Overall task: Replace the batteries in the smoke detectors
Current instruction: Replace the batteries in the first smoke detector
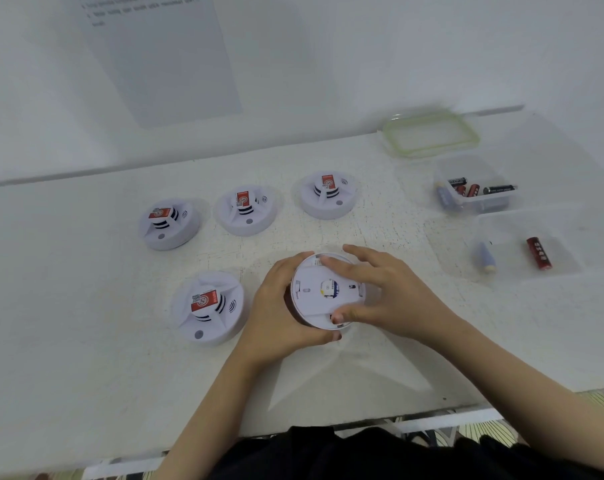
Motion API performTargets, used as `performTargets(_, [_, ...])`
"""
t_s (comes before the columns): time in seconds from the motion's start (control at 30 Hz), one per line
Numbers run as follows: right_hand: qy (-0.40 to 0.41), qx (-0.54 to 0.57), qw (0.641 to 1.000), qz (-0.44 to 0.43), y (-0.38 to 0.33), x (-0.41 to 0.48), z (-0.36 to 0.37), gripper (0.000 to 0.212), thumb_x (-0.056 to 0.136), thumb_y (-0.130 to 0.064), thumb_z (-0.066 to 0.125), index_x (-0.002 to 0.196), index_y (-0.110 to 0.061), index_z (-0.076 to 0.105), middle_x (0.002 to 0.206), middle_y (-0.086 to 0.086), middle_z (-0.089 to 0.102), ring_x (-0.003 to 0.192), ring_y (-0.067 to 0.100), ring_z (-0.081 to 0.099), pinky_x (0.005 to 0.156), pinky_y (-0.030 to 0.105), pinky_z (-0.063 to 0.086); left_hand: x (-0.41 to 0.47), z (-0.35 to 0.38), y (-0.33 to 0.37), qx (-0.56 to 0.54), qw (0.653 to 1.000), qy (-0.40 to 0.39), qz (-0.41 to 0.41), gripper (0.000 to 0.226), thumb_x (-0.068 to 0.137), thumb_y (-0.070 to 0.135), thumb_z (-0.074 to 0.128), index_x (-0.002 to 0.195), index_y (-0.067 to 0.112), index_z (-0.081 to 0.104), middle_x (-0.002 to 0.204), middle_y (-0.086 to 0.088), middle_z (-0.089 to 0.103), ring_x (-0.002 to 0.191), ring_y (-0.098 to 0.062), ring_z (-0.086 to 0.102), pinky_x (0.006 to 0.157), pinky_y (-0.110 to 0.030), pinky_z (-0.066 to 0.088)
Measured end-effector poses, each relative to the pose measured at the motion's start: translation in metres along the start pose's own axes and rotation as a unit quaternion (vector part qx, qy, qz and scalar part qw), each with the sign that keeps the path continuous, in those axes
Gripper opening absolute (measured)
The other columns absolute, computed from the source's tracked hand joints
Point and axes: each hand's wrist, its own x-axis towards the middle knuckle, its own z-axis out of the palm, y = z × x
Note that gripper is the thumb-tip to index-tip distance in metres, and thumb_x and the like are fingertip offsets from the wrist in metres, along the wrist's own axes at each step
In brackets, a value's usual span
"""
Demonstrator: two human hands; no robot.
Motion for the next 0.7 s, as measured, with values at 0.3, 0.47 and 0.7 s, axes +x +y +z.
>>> performTargets(0.3, [0.014, 0.069, 0.997, -0.044, 0.0035, -0.0038, -0.0067, 0.066, 0.07, -0.054, 0.071, 0.13, -0.049, 0.046, 0.145, -0.009, 0.036, 0.125, 0.007, 0.041, 0.105, 0.034, 0.038, 0.0006, 0.0, 0.0021, 0.001, 1.0, -0.013, -0.01, 0.095, 0.044, 0.029, 0.091, 0.118, 0.064, 0.043, 0.122, 0.032, 0.052, 0.118, -0.002, 0.053, 0.095, -0.035, 0.051])
performTargets(0.47, [0.088, -0.039, 0.989, -0.111, 0.0007, -0.0029, -0.0069, 0.064, 0.067, -0.061, 0.065, 0.12, -0.025, 0.064, 0.137, 0.0, 0.048, 0.115, 0.013, 0.05, 0.096, 0.032, 0.036, 0.0008, -0.0002, 0.0034, -0.022, 0.999, -0.02, -0.022, 0.09, 0.045, 0.029, 0.091, 0.118, 0.06, 0.048, 0.12, 0.024, 0.059, 0.114, -0.003, 0.058, 0.09, -0.03, 0.054])
performTargets(0.7, [0.198, -0.12, 0.962, -0.145, -0.0015, -0.0017, -0.0013, 0.056, 0.062, -0.061, 0.069, 0.098, -0.018, 0.071, 0.104, -0.001, 0.064, 0.092, 0.015, 0.056, 0.088, 0.036, 0.035, 0.0005, 0.0008, 0.0067, -0.009, 0.999, -0.013, -0.031, 0.09, 0.043, 0.037, 0.087, 0.116, 0.066, 0.044, 0.12, 0.031, 0.056, 0.114, 0.001, 0.056, 0.091, -0.028, 0.053])
